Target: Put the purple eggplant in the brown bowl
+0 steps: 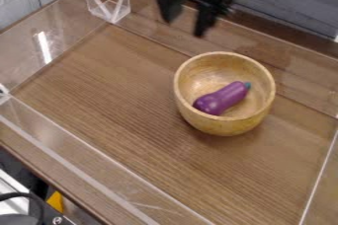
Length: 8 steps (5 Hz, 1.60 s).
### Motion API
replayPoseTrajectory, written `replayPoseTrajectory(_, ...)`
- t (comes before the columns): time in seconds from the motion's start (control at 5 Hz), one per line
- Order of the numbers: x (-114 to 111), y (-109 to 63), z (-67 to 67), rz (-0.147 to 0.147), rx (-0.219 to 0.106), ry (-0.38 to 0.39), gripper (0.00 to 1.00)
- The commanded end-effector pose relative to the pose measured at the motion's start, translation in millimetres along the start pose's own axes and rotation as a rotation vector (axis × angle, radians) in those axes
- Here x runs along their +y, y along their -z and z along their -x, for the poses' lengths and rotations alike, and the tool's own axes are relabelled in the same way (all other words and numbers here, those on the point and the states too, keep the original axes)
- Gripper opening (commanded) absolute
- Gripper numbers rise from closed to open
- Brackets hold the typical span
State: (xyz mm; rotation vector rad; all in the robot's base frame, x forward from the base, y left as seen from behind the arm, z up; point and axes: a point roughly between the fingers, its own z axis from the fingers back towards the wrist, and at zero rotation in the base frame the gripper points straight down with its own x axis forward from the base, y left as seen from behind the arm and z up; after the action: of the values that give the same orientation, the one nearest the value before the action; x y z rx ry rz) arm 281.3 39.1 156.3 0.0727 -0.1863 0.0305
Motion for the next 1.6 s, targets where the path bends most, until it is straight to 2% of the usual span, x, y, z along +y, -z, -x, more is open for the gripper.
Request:
replayPoseTrajectory(0.0, -13, -11.9, -0.3, -0.004, -0.06, 0.005, 0.0)
replayPoseTrajectory(0.2, -47, -7.0, 12.3, 0.008, -0.039, -0.001, 0.0)
replayPoseTrajectory(0.4, -85, 1.7, 18.0, 0.005, -0.025, -0.012, 0.0)
replayPoseTrajectory(0.6, -91, 19.6, 23.3, 0.0, -0.015, -0.019, 0.0)
replayPoseTrajectory(0.8, -84, 41.8, 24.3, -0.006, -0.004, -0.025, 0.0)
replayPoseTrajectory(1.0, -88, 61.8, 17.4, -0.003, 0.003, 0.002, 0.0)
replayPoseTrajectory(1.2, -93, 74.5, 11.1, 0.0, 0.006, 0.027, 0.0)
replayPoseTrajectory(1.4, -93, 79.9, 23.2, -0.004, 0.02, 0.002, 1.0)
